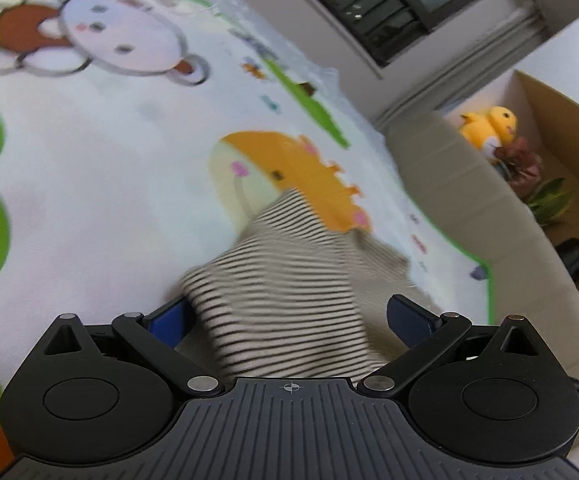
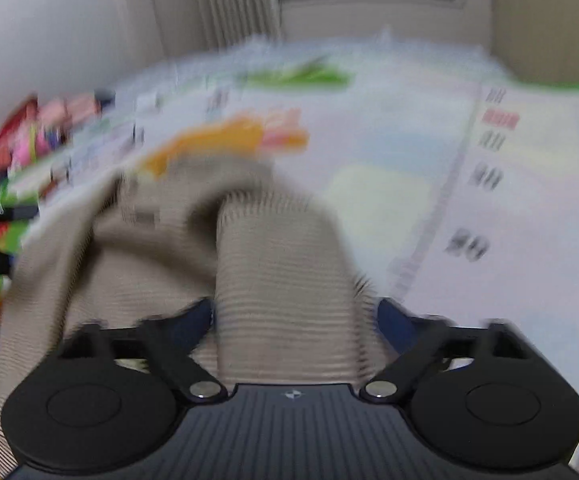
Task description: Fold clothes
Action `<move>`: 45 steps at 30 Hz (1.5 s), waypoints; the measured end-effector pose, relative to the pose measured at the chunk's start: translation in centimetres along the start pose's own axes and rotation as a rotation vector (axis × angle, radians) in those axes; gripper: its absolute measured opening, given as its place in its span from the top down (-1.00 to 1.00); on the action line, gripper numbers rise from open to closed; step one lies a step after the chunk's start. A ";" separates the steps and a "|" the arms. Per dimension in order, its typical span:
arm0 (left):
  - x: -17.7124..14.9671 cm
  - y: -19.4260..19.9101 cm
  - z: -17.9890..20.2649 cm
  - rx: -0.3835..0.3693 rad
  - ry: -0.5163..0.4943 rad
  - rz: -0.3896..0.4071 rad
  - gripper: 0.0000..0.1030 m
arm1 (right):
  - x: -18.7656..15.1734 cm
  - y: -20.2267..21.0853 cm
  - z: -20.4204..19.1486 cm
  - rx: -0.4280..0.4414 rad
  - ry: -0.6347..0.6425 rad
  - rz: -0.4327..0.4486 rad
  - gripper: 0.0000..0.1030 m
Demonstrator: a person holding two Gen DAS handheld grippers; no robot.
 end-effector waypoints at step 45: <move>-0.5 -6.4 2.4 -0.028 -0.298 0.042 -1.00 | 8.6 -0.1 5.0 -0.135 -0.009 0.166 0.14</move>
Point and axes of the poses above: each gripper's, at about its wrist camera, not at the fingertips, and y roughly against the way its jaws point, z to its right, x to its top, the point moved 5 cm from there along -y, roughly the way its jaws point, and after that the axes turned 10 degrees about -x, right-handed, at the moved point
